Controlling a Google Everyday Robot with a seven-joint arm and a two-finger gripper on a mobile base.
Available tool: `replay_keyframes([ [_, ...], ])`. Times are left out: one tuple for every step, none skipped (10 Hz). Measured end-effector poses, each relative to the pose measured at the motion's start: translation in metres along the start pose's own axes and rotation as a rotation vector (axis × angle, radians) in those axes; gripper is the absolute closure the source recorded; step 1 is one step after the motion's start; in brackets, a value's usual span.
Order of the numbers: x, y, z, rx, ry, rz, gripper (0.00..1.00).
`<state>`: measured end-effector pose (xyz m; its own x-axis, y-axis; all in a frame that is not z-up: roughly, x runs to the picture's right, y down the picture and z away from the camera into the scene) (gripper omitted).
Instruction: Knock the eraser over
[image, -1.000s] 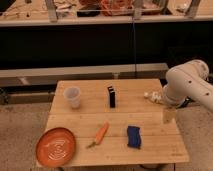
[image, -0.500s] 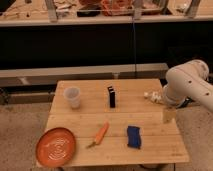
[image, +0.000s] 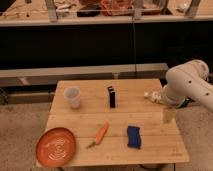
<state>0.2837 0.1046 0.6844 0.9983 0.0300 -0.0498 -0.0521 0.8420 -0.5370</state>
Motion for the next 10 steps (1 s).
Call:
replay_keyframes([
  [0.0, 0.0, 0.0, 0.0, 0.0, 0.0, 0.2],
  [0.0, 0.0, 0.0, 0.0, 0.0, 0.0, 0.2],
  [0.0, 0.0, 0.0, 0.0, 0.0, 0.0, 0.2],
  [0.0, 0.0, 0.0, 0.0, 0.0, 0.0, 0.2],
  [0.0, -0.001, 0.0, 0.002, 0.0, 0.001, 0.2],
  [-0.004, -0.01, 0.0, 0.01, 0.0, -0.009, 0.2],
  [-0.01, -0.022, 0.001, 0.02, 0.0, -0.024, 0.2],
  [-0.014, -0.035, 0.003, 0.027, 0.0, -0.037, 0.2],
  [-0.021, -0.049, 0.005, 0.037, 0.001, -0.052, 0.2],
  [-0.026, -0.059, 0.005, 0.046, 0.003, -0.067, 0.2],
])
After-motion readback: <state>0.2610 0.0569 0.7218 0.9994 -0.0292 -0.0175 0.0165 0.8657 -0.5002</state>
